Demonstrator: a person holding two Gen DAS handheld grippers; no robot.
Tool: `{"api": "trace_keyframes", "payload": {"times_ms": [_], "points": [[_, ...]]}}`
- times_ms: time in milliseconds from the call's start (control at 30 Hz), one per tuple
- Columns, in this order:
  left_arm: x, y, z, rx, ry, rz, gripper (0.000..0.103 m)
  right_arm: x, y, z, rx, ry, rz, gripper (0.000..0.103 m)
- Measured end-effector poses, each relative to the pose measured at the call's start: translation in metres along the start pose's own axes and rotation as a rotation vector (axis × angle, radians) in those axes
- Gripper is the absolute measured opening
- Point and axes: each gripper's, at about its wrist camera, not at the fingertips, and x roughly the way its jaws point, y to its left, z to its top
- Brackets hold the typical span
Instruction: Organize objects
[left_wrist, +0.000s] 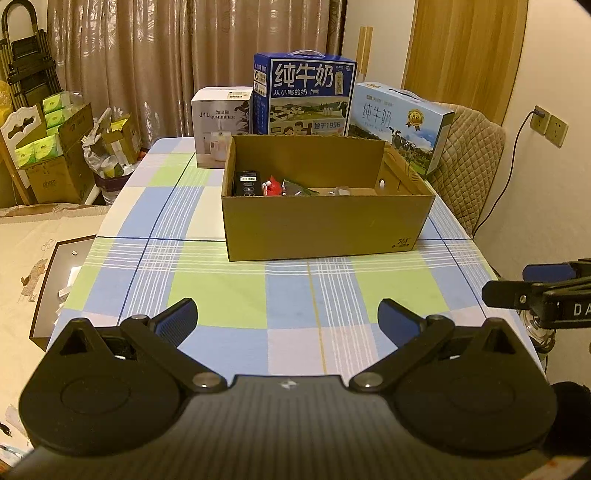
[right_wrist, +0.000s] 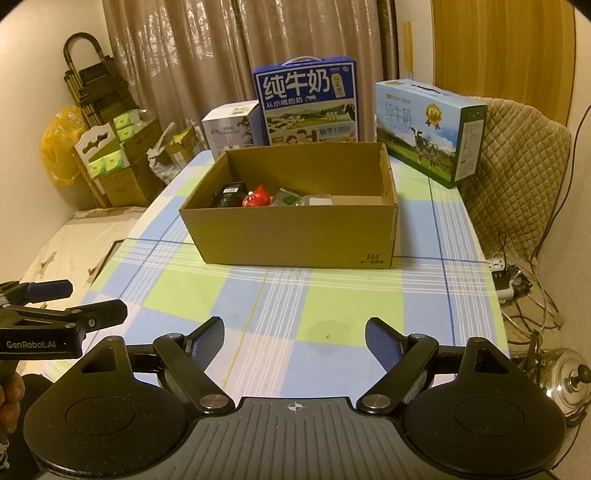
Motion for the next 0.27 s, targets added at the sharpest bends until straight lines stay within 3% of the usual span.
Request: {"api": "trace_keyframes", "payload": {"times_ms": [267], "points": [[-0.0046,-0.0003,-0.0020,-0.005,-0.024,-0.002,0.102,-0.0012,0.0004,-0.0011,-0.001,-0.002,-0.002,0.081]]}}
